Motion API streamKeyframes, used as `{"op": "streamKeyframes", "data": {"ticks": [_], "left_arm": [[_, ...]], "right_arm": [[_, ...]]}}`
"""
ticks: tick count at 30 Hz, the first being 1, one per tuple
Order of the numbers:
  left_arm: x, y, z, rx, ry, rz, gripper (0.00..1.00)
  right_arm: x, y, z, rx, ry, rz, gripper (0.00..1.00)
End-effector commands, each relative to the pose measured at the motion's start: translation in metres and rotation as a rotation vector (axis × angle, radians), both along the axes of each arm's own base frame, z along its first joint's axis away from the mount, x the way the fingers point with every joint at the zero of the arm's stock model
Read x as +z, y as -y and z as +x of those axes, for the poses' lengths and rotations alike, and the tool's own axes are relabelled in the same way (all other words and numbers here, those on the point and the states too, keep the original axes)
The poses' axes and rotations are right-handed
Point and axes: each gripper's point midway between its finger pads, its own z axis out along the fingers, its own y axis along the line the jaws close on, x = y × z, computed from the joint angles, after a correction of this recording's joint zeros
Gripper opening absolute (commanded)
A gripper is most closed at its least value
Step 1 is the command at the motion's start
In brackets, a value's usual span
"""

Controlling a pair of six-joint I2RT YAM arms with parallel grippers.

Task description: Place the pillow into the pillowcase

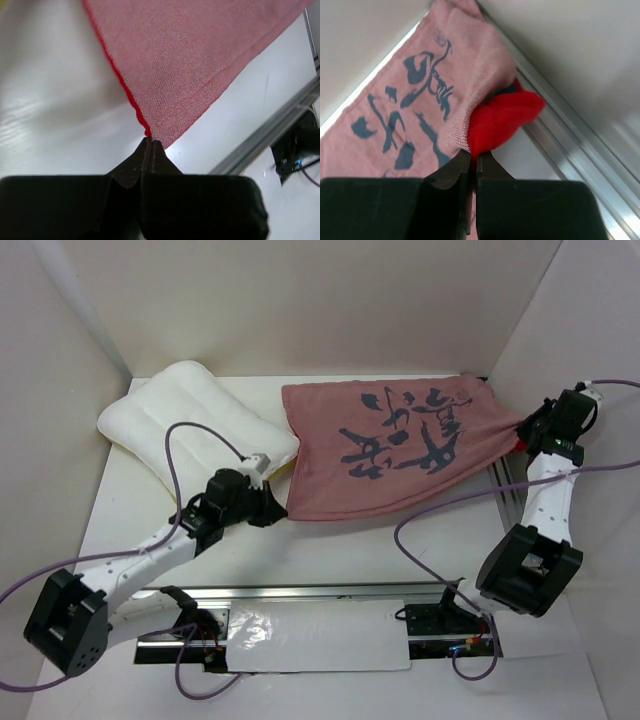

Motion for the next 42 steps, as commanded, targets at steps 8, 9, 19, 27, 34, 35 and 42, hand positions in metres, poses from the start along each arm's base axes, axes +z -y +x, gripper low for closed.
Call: {"op": "streamKeyframes", "data": {"ticks": [8,9,19,27,34,35,42], "left_arm": [[-0.013,0.02,-0.068,-0.213,0.031,0.087,0.0],[-0.015,0.025,-0.083,-0.258,0.014,0.066,0.0],[-0.029,0.025,-0.128,-0.265,-0.14,0.111,1.0],[0.022,-0.029,-0.07,0.271,-0.068,0.178,1.0],[0.057,-0.068,0.003,0.508,-0.013,0.386,1.0],[0.059,-0.081,0.018,0.562,-0.033,0.39,1.0],[0.054,-0.078,0.074,0.467,-0.054,0.373,1.0]], "right_arm": [[-0.055,0.021,-0.103,-0.392,-0.278,-0.009,0.03],[-0.056,0.024,-0.11,-0.431,-0.288,-0.015,0.05],[-0.03,0.001,-0.119,-0.358,-0.22,0.011,0.74],[-0.002,-0.066,-0.083,-0.078,-0.115,-0.045,0.77],[-0.016,-0.209,-0.035,0.351,-0.153,-0.177,0.73],[-0.021,-0.221,-0.034,0.385,-0.17,-0.199,0.71],[-0.067,-0.281,-0.03,0.659,-0.237,-0.141,0.7]]}}
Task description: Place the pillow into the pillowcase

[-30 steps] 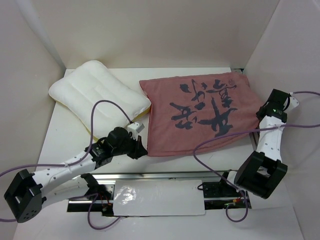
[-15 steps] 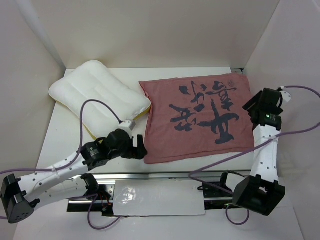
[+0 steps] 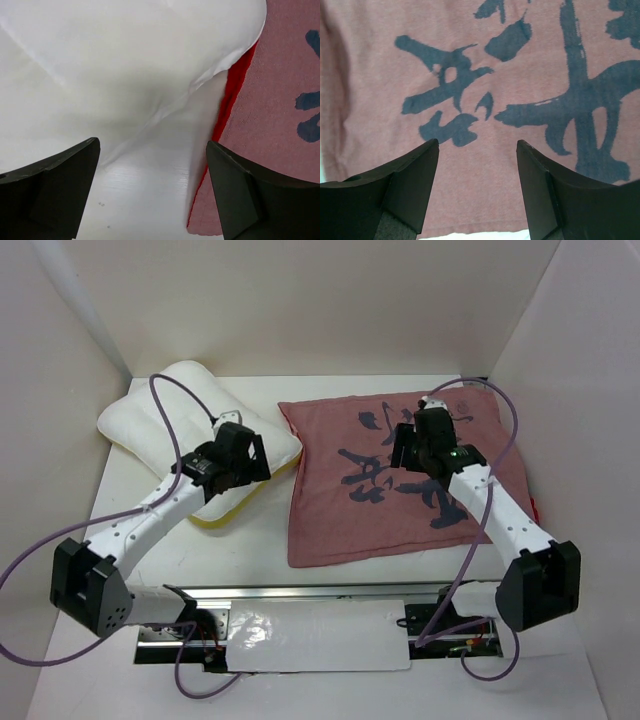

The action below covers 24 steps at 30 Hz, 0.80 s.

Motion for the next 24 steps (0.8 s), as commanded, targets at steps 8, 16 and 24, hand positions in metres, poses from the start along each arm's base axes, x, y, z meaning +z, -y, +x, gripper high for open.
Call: {"op": "streamKeyframes", "data": {"ticks": [8,16,24], "left_arm": [[0.012,0.127,-0.008,-0.609,0.11,-0.139,1.0],[-0.085,0.187,-0.036,-0.738,-0.239,-0.216,0.74],[-0.142,0.202,-0.011,-0.565,-0.447,-0.103,0.63]], "right_arm": [[-0.053,0.075,0.028,-0.263,-0.111,-0.015,0.7],[-0.115,0.105,0.031,-0.381,-0.273,0.033,0.68],[-0.156,0.107,-0.003,-0.449,-0.404,0.094,0.68]]}}
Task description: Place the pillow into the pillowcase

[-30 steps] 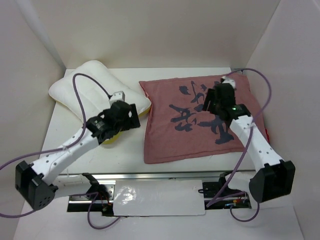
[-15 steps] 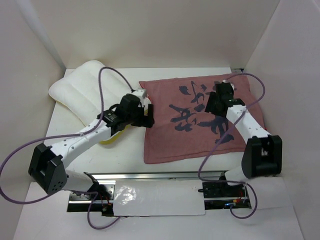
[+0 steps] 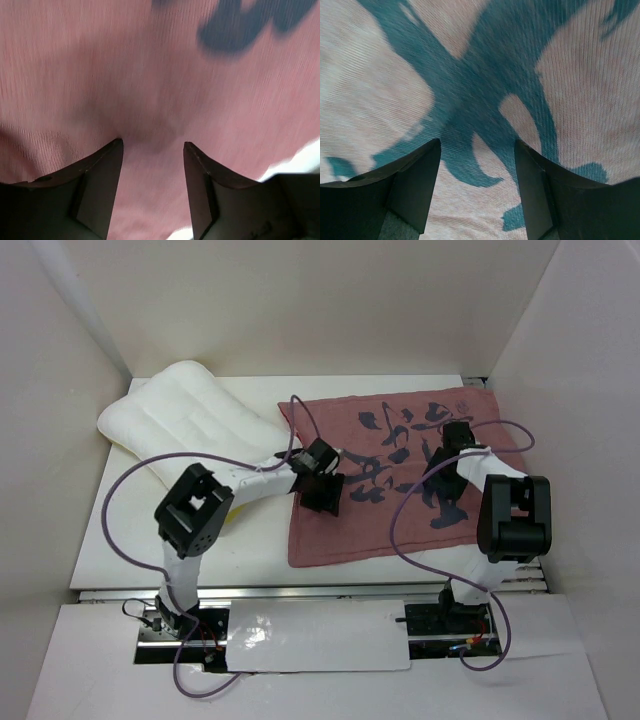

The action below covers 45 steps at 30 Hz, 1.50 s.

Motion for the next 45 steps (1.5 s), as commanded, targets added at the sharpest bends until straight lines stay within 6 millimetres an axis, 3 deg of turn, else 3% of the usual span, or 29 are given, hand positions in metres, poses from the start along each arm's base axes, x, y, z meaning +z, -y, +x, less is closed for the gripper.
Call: {"op": "streamKeyframes", "data": {"ticks": [1,2,3,4,5,6,8,12,13,14,15,16,19,23,25,27,29,31,33,34,36,37,38,39,40,41,42,44,45], "left_arm": [[-0.012,0.008,0.017,0.096,-0.054,0.083,0.63],[-0.035,0.003,0.02,0.137,-0.087,0.148,0.62],[-0.043,0.006,0.026,0.15,-0.11,0.183,0.62],[-0.033,0.011,0.032,0.151,-0.099,0.171,0.62],[-0.048,0.01,0.036,0.172,-0.128,0.192,0.62],[-0.038,0.022,0.05,0.173,-0.1,0.163,0.62],[-0.038,0.023,0.068,0.195,-0.104,0.146,0.62],[-0.044,0.038,0.121,0.255,-0.035,0.147,0.63],[-0.027,0.042,0.134,0.266,-0.003,0.113,0.63],[-0.048,0.037,0.144,0.281,-0.035,0.117,0.63],[-0.047,0.044,0.149,0.269,-0.057,0.067,0.63],[-0.033,0.054,0.165,0.268,-0.024,0.008,0.62],[-0.03,0.072,0.188,0.246,0.079,-0.088,0.6],[0.007,0.101,0.205,0.195,0.15,-0.242,0.66],[0.022,0.111,0.209,0.169,0.167,-0.298,0.68],[0.022,0.118,0.211,0.151,0.185,-0.337,0.7],[0.032,0.125,0.207,0.126,0.179,-0.385,0.71],[0.03,0.119,0.213,0.138,0.183,-0.385,0.71],[0.04,0.113,0.218,0.144,0.191,-0.398,0.78],[0.046,0.106,0.224,0.149,0.192,-0.412,0.82],[0.055,0.098,0.225,0.142,0.213,-0.409,1.0],[0.08,0.09,0.231,0.153,0.257,-0.418,1.0],[0.084,0.078,0.236,0.167,0.287,-0.391,1.0],[0.096,0.074,0.236,0.166,0.313,-0.387,1.0],[0.129,0.069,0.235,0.167,0.372,-0.394,1.0],[0.131,0.062,0.231,0.16,0.387,-0.367,1.0],[0.142,0.057,0.229,0.158,0.41,-0.361,1.0],[0.173,0.05,0.211,0.121,0.461,-0.35,1.0],[0.183,0.051,0.203,0.102,0.475,-0.351,1.0]], "right_arm": [[-0.015,-0.009,-0.012,-0.022,-0.018,0.063,0.68],[-0.018,-0.009,-0.016,-0.022,-0.029,0.064,0.68],[-0.019,-0.014,-0.022,0.009,-0.043,0.08,0.68],[-0.02,-0.015,-0.025,0.012,-0.053,0.089,0.68],[-0.024,-0.022,-0.031,0.039,-0.071,0.099,0.68],[-0.024,-0.025,-0.036,0.052,-0.08,0.109,0.68],[-0.031,-0.035,-0.05,0.074,-0.109,0.148,0.68],[-0.033,-0.074,-0.075,0.169,-0.126,0.283,0.63],[-0.032,-0.083,-0.079,0.184,-0.129,0.301,0.63],[-0.034,-0.1,-0.091,0.243,-0.148,0.316,0.62],[-0.031,-0.112,-0.097,0.271,-0.148,0.336,0.62],[-0.022,-0.129,-0.102,0.328,-0.128,0.379,0.61],[-0.001,-0.193,-0.121,0.633,-0.067,0.513,0.55],[0.022,-0.269,-0.139,1.026,-0.007,0.633,0.55],[0.034,-0.313,-0.161,1.223,0.003,0.712,0.55],[0.053,-0.352,-0.172,1.37,0.066,0.784,0.55],[0.059,-0.372,-0.18,1.472,0.083,0.839,0.55],[0.077,-0.389,-0.175,1.522,0.14,0.84,0.55],[0.077,-0.388,-0.166,1.506,0.14,0.779,0.55],[0.088,-0.386,-0.154,1.493,0.182,0.749,0.55],[0.103,-0.371,-0.136,1.437,0.236,0.663,0.55],[0.11,-0.357,-0.12,1.385,0.266,0.634,0.58],[0.126,-0.345,-0.114,1.358,0.317,0.614,0.59],[0.124,-0.32,-0.094,1.256,0.324,0.556,0.61],[0.128,-0.305,-0.084,1.196,0.346,0.525,0.61],[0.14,-0.283,-0.069,1.118,0.396,0.447,0.62],[0.14,-0.249,-0.043,0.984,0.423,0.382,0.65],[0.138,-0.198,-0.012,0.764,0.428,0.256,0.69],[0.141,-0.158,0.007,0.617,0.438,0.212,0.69]]}}
